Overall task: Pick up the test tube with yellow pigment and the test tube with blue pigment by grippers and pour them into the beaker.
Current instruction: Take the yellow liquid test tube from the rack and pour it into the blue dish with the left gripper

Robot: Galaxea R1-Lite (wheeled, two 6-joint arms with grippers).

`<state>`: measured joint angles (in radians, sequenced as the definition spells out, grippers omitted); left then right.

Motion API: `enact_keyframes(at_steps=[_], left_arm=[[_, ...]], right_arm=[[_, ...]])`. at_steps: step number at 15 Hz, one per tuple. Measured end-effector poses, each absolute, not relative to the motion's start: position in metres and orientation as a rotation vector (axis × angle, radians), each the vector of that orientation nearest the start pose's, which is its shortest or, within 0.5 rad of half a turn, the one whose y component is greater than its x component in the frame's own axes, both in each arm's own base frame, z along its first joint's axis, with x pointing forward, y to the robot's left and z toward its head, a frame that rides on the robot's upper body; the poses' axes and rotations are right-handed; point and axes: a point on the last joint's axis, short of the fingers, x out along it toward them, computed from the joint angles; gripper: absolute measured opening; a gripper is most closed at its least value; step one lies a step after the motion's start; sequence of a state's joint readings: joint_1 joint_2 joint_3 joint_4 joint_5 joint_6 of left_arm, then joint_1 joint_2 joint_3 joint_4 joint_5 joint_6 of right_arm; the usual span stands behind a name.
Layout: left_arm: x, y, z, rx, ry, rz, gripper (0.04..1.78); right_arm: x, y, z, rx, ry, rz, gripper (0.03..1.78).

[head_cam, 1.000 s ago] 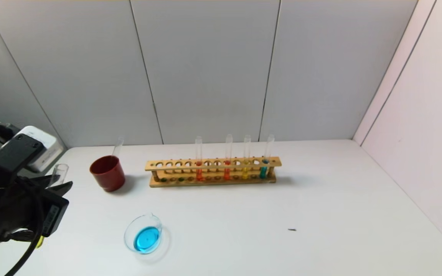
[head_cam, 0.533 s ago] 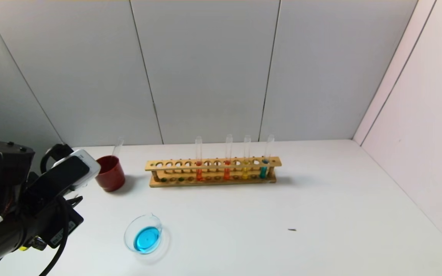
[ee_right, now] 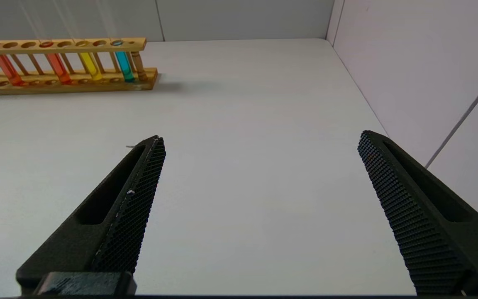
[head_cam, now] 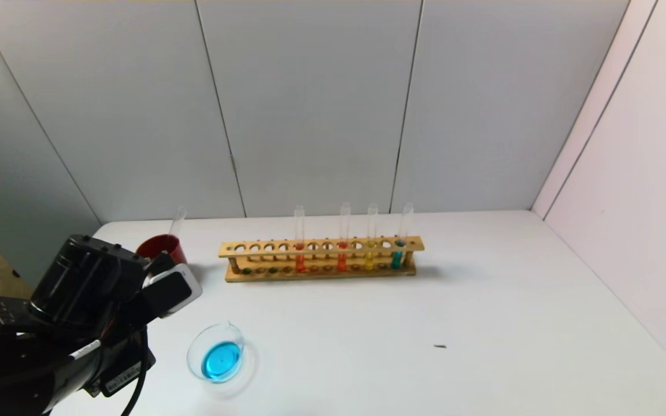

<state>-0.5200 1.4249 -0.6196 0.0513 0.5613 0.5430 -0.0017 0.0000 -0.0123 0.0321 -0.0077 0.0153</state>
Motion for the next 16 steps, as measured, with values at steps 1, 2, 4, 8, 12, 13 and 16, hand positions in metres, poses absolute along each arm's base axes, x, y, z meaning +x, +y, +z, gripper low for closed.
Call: enact_keyframes(at_steps=[1, 2, 4, 8, 12, 13, 16], left_arm=[[0.180, -0.090, 0.143, 0.976, 0.761, -0.170, 0.31], [0.183, -0.093, 0.138, 1.001, 0.785, -0.178, 0.31], [0.185, -0.096, 0.131, 1.066, 0.849, -0.214, 0.31], [0.195, -0.106, 0.123, 1.130, 0.933, -0.244, 0.31], [0.205, -0.114, 0.112, 1.160, 0.972, -0.263, 0.31], [0.206, -0.115, 0.110, 1.165, 0.979, -0.266, 0.31], [0.208, -0.115, 0.104, 1.175, 1.010, -0.268, 0.31]], right_arm=[[-0.024, 0.000, 0.076, 0.015, 0.020, -0.010, 1.70], [-0.024, 0.000, 0.076, 0.015, 0.020, -0.010, 1.70], [-0.024, 0.000, 0.076, 0.015, 0.020, -0.010, 1.70], [-0.024, 0.000, 0.076, 0.015, 0.019, -0.010, 1.70], [-0.024, 0.000, 0.076, 0.015, 0.020, -0.010, 1.70], [-0.024, 0.000, 0.076, 0.015, 0.020, -0.010, 1.70], [-0.024, 0.000, 0.076, 0.015, 0.020, -0.010, 1.70]])
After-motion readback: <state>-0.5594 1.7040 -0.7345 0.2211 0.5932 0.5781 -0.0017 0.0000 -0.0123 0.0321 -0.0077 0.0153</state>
